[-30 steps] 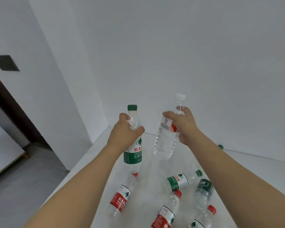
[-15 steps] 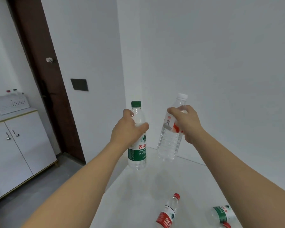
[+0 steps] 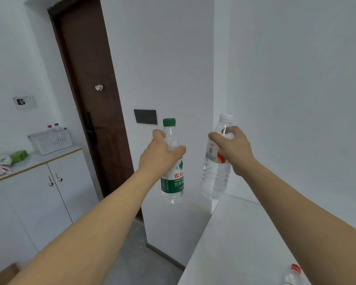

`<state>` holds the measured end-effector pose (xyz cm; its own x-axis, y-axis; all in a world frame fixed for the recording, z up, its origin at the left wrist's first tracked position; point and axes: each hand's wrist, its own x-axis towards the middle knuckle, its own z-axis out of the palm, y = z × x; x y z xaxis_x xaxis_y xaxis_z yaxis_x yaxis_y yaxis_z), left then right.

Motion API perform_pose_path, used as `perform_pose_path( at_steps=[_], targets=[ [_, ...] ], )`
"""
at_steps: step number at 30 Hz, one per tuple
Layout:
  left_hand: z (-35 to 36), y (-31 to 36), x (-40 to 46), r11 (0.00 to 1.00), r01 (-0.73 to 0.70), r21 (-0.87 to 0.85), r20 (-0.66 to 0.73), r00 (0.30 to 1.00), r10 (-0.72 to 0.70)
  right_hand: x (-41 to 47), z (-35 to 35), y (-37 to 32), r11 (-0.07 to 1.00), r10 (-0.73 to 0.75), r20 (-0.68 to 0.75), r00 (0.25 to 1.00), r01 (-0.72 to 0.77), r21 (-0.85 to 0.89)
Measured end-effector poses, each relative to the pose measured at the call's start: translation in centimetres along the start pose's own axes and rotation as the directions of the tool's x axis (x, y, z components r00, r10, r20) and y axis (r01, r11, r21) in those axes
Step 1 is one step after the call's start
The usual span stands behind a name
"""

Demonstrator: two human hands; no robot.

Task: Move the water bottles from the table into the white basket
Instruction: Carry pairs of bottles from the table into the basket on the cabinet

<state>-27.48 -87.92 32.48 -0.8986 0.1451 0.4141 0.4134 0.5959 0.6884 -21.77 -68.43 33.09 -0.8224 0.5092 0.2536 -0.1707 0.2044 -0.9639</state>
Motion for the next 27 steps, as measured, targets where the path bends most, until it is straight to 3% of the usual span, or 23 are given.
perform_pose_path(
  at_steps=[8, 17, 19, 23, 27],
  targets=[
    [-3.7, -8.9, 7.7, 0.999, 0.043, -0.017, -0.012, 0.999, -0.043, 5.4, 12.4, 0.6, 0.999, -0.008, 0.069, 0.998, 0.005, 0.044],
    [-8.0, -17.2, 18.0, 0.996, 0.067, 0.064, -0.048, 0.997, -0.064, 14.0, 24.8, 1.3, 0.980, 0.093, 0.178, 0.980, -0.122, 0.157],
    [-10.9, -22.4, 23.3, 0.990, 0.115, 0.084, -0.109, 0.988, -0.106, 18.0, 32.5, 0.8, 0.977, 0.106, 0.226, 0.968, -0.144, 0.156],
    [-12.2, -23.9, 25.1, 0.989, 0.123, 0.087, -0.096, 0.989, -0.114, 19.4, 34.4, 0.3, 0.981, 0.078, 0.244, 0.967, -0.118, 0.155],
    [-14.5, -29.2, 29.1, 0.984, 0.165, 0.061, -0.118, 0.981, -0.157, 21.9, 41.2, 0.7, 0.981, 0.079, 0.285, 0.955, -0.125, 0.147]
  ],
)
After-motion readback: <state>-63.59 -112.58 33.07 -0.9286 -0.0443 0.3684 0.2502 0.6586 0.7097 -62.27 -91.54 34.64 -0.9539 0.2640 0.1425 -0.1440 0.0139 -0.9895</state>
